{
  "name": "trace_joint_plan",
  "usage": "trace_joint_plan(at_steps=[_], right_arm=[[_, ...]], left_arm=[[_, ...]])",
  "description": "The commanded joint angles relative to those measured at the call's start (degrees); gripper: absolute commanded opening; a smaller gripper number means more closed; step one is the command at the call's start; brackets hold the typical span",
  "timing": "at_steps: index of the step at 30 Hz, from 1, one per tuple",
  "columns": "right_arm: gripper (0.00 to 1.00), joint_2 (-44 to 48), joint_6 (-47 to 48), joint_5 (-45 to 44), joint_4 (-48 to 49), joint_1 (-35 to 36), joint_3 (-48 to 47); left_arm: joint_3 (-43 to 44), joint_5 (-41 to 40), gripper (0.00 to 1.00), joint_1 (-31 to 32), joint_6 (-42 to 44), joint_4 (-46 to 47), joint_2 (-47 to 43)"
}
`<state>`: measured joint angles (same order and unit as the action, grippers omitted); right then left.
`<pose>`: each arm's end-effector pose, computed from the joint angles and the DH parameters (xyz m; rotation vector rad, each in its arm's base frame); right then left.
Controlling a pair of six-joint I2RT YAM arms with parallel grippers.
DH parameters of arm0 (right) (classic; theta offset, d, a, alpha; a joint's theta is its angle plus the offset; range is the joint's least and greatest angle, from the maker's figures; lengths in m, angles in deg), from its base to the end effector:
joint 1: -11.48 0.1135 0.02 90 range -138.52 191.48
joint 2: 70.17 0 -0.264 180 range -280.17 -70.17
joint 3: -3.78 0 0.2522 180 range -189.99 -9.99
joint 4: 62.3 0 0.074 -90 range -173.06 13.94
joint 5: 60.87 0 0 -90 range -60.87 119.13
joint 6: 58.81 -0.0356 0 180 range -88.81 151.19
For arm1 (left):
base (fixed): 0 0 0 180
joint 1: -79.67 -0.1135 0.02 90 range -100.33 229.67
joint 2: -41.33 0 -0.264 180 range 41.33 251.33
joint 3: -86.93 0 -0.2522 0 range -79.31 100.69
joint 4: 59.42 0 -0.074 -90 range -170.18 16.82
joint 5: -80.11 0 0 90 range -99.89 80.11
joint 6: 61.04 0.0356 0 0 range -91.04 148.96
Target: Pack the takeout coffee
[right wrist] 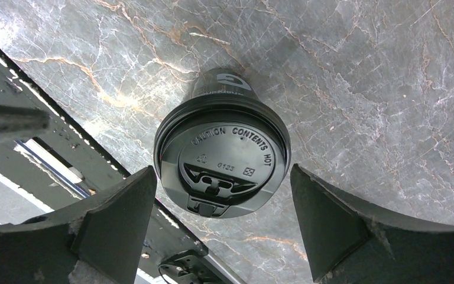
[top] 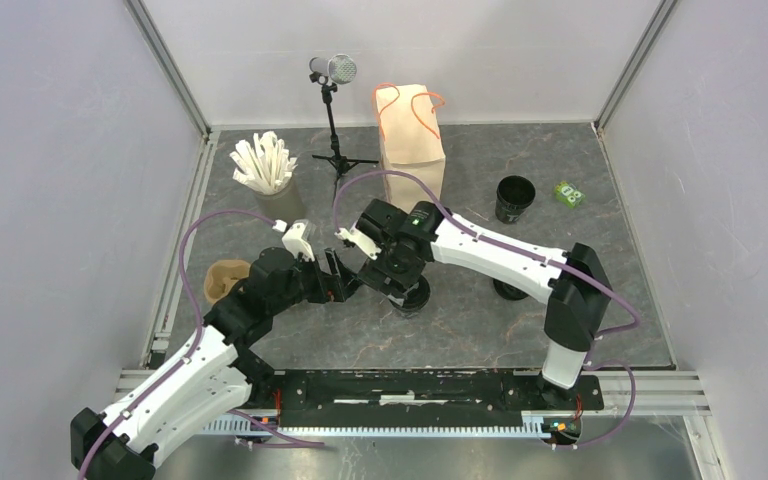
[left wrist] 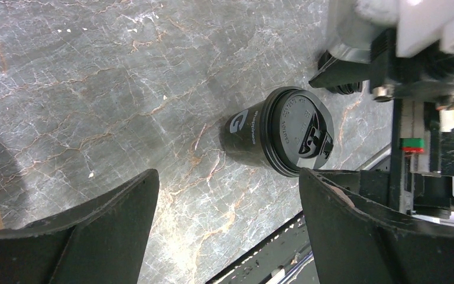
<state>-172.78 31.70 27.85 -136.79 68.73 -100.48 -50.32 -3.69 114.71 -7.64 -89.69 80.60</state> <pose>0.1965 0.3041 0.2737 -1.3782 2.5086 0.1771 0.1329 -0.0979 0.2466 0.0425 2.1548 -0.8703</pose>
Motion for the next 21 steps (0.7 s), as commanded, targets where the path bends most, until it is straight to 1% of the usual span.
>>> trace_joint_plan(at_steps=[1,6,11,13,19,21], right_arm=[[0.90,3.70,0.99,-0.03,-0.04,-0.74,-0.25],[0.91,8.29,1.16,-0.19,2.38,-2.79,4.86],[0.93,15.35,0.88,-0.19,7.16,-5.32,10.05],[0.98,18.67,0.85,-1.15,9.84,-5.81,12.99],[0.98,28.99,-0.13,-5.72,21.29,-6.34,22.72],[0.98,33.31,-0.43,-9.32,25.51,-6.52,26.70]], left_arm=[[1.94,0.46,0.94,-0.15,-0.93,0.70,-0.47],[1.94,1.81,0.94,-0.11,-0.14,0.81,-1.19],[2.47,5.93,1.00,-0.15,0.68,2.85,-0.50],[2.97,7.67,1.00,-0.15,0.65,3.83,0.89],[4.84,9.09,1.00,-0.14,1.66,5.55,6.74],[6.14,10.26,1.00,-0.11,2.12,6.21,9.35]])
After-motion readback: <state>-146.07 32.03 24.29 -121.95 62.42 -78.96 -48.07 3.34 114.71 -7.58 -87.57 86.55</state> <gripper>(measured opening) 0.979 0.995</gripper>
